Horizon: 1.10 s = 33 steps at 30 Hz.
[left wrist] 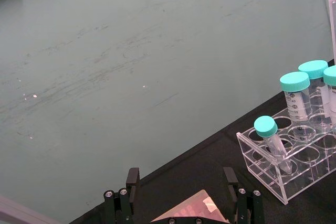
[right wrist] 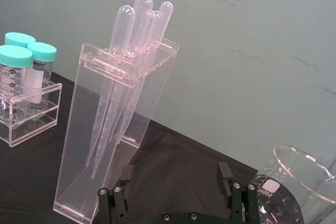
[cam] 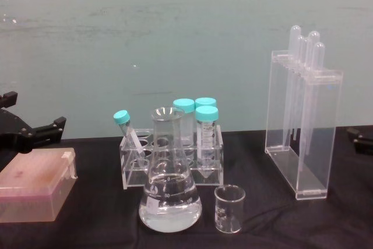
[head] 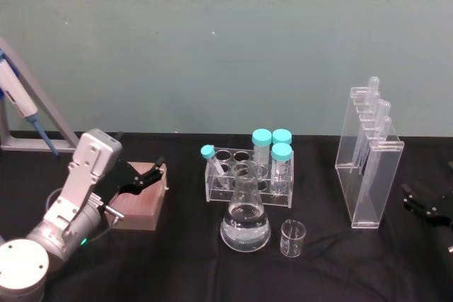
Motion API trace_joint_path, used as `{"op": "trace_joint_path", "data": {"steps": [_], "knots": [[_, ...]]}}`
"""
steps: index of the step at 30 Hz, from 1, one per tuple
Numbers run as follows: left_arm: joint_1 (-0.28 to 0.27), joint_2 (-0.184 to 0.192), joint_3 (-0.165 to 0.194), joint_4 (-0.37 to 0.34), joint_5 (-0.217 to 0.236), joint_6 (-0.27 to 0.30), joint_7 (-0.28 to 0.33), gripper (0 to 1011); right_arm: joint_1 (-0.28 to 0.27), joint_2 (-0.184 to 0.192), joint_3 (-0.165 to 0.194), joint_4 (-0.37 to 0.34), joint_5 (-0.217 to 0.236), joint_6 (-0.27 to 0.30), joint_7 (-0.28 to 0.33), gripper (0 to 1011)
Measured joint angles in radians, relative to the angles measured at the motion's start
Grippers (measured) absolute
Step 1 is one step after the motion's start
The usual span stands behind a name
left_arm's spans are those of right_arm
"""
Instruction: Place the experimental apparatus aside using one hand.
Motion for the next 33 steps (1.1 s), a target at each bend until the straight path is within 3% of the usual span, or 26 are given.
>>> {"op": "trace_joint_path", "data": {"steps": [16,24,33], "knots": [[0.0,0.0,0.0,0.0,0.0,0.0,0.0,1000,0.0,-0.001,0.001,0.0,-0.004,0.0,0.0,1002],[0.0,0.0,0.0,0.0,0.0,0.0,0.0,1000,-0.008,-0.01,0.022,0.0,-0.038,0.0,0.002,1000],[0.0,0.0,0.0,0.0,0.0,0.0,0.0,1000,-0.041,-0.01,0.06,-0.037,-0.045,0.007,0.001,1002]]}}
